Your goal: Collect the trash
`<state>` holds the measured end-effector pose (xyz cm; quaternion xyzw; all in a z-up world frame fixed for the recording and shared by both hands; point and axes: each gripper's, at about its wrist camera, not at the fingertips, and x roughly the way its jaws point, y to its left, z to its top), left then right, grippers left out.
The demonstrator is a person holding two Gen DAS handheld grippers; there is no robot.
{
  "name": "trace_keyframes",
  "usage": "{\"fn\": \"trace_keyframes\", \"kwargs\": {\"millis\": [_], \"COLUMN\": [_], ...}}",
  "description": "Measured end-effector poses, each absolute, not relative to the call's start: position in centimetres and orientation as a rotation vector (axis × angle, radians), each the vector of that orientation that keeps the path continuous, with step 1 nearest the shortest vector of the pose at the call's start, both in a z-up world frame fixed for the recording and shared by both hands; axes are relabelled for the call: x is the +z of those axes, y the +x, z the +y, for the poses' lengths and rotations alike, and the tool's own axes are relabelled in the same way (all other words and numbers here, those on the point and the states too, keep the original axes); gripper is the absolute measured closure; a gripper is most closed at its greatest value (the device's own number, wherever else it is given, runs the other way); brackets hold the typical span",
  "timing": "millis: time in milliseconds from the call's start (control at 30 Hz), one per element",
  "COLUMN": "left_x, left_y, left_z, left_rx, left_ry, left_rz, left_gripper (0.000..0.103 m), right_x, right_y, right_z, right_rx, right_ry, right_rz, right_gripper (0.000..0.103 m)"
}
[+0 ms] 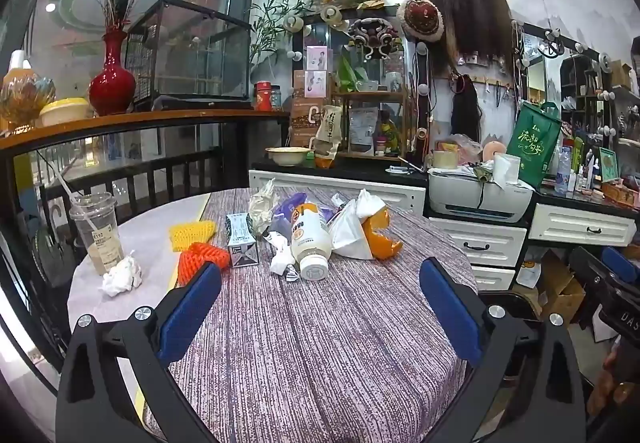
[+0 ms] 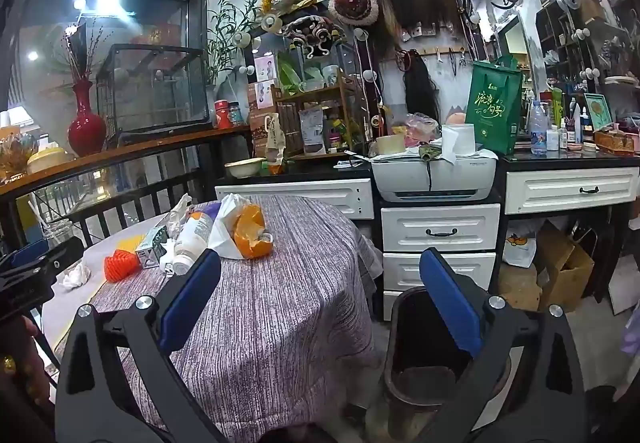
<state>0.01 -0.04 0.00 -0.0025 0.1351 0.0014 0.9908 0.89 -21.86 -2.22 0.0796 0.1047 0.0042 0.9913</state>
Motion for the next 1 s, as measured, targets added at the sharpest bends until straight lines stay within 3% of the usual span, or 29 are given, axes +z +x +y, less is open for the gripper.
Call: {"fn": "trace_keyframes", "kwargs": {"millis": [1000], "left_x": [-0.8], "left_y": [0.1], "left_z": [0.2], "left_rx": [-0.002], "left_ry": [-0.006], "left_rz": [0.277], "left_gripper": [0.005], "right_x": [-2.5], "right_y": [1.1], "right_z": [-21.7], "right_rx": [0.015], "right_ry": [0.123], "right_rz": [0.207], "right_gripper": [0.005]}}
